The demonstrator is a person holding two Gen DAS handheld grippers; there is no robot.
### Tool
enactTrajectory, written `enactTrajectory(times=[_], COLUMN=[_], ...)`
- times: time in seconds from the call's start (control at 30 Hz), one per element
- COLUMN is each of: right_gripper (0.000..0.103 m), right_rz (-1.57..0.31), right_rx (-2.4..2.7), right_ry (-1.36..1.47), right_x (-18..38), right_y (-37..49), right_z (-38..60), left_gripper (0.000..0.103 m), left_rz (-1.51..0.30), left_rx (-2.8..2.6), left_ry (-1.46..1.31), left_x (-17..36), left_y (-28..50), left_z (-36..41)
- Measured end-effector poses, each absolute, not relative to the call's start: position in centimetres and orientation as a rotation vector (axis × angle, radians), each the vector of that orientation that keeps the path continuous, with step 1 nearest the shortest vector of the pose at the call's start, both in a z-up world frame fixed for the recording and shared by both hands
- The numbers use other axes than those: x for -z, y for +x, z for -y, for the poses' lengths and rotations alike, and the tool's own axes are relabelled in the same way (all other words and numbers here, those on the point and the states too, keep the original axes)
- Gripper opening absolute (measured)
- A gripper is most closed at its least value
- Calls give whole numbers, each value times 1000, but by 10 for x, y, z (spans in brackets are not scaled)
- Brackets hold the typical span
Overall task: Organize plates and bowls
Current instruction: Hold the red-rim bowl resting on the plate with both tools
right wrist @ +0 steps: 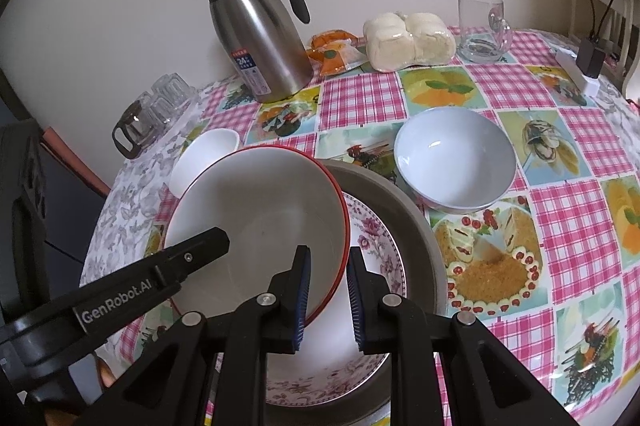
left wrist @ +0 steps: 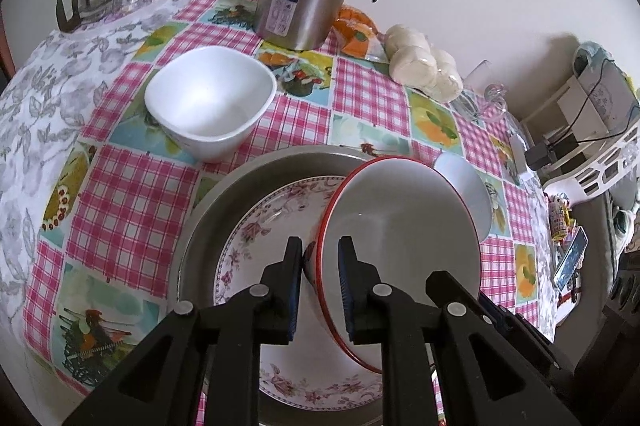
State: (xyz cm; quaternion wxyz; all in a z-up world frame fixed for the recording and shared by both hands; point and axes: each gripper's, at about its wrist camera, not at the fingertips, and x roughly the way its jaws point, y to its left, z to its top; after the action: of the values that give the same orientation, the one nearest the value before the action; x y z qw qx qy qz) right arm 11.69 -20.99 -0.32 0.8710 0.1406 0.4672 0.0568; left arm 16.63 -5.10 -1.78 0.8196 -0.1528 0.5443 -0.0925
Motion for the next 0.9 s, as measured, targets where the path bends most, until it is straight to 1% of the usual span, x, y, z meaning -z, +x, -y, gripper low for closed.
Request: enactTrajectory(times=[0.63, 0.9], right_gripper=[21, 22], right_rz=[-1033, -1034], right_rx=[-112, -119], right_ry=[275, 263], right_x=[22, 23], right_y=[127, 129], right_z=[204, 201], left_gripper=[17, 17], left_rz=[-1237, -1239], left_rx=[176, 164], left_ry=[-348, -346], left_x=[45, 46], left_y=[175, 177], left_z=[47, 46])
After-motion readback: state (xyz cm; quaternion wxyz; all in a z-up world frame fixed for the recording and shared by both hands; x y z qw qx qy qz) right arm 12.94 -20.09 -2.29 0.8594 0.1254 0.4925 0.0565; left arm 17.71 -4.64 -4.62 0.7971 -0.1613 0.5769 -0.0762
